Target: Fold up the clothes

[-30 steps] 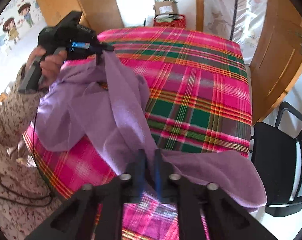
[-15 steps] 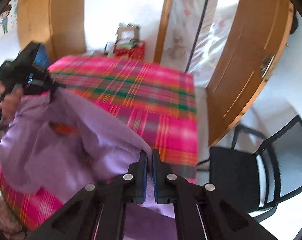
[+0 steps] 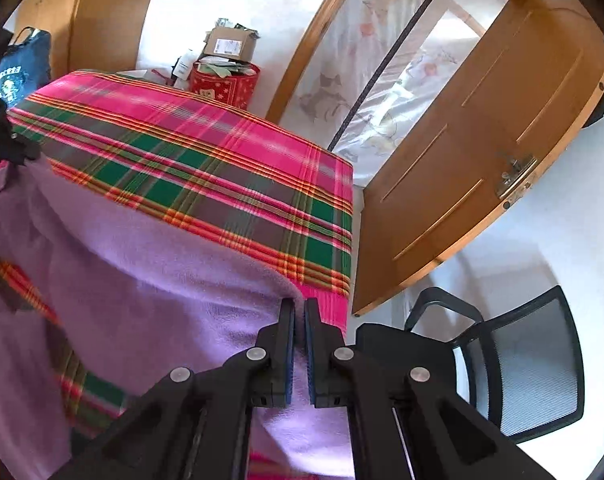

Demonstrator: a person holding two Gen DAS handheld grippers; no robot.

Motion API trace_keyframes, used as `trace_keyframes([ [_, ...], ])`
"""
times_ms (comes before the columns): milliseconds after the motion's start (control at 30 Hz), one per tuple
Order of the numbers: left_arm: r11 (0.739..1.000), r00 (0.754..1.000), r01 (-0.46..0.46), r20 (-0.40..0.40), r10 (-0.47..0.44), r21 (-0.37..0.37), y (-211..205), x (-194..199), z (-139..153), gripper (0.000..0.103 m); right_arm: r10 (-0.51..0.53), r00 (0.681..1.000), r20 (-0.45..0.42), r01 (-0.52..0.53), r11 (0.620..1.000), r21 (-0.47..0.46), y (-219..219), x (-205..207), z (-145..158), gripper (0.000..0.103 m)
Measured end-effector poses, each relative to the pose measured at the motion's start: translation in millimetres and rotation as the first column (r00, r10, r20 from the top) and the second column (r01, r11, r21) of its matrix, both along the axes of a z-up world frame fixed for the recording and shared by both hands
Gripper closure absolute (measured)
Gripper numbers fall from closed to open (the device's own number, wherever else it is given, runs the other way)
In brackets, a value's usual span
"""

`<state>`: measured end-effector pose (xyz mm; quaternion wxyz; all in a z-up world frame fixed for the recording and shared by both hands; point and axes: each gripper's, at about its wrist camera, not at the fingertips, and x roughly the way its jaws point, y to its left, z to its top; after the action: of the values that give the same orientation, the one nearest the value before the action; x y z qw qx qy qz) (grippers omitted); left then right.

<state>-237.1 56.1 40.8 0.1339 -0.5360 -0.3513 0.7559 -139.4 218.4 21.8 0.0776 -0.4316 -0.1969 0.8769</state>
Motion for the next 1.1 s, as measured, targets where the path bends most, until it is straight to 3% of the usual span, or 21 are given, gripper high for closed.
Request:
trace_keyframes([
  [300,0.999,1.0,-0.003,0.013,0.003,-0.038,-11,-5,-6,0.096,-0.022,1.0,0.021,0.019,0.994,0.112,-2,-36,-35,0.098],
  [500,0.998,1.0,0.005,0.0,-0.005,-0.064,-23,6,0,0.096,-0.078,0.995,0.069,0.069,0.99,0.121,9,-44,-62,0.098],
  [600,0.996,1.0,0.024,-0.006,-0.025,-0.081,-30,16,7,0.093,-0.101,0.993,0.067,0.097,0.993,0.073,14,-38,-60,0.098],
  [767,0.988,0.998,0.039,-0.034,-0.045,-0.146,-56,40,25,0.089,-0.143,0.989,0.04,0.145,0.989,-0.037,23,-20,-37,0.092],
  [967,0.974,0.997,-0.01,-0.077,-0.008,-0.228,-111,82,50,0.083,-0.174,0.985,-0.005,0.171,0.974,-0.15,26,15,9,0.088],
  [1100,0.955,0.994,-0.043,-0.108,0.012,-0.294,-152,110,69,0.081,-0.133,0.989,-0.06,0.122,0.981,-0.153,9,42,51,0.088],
])
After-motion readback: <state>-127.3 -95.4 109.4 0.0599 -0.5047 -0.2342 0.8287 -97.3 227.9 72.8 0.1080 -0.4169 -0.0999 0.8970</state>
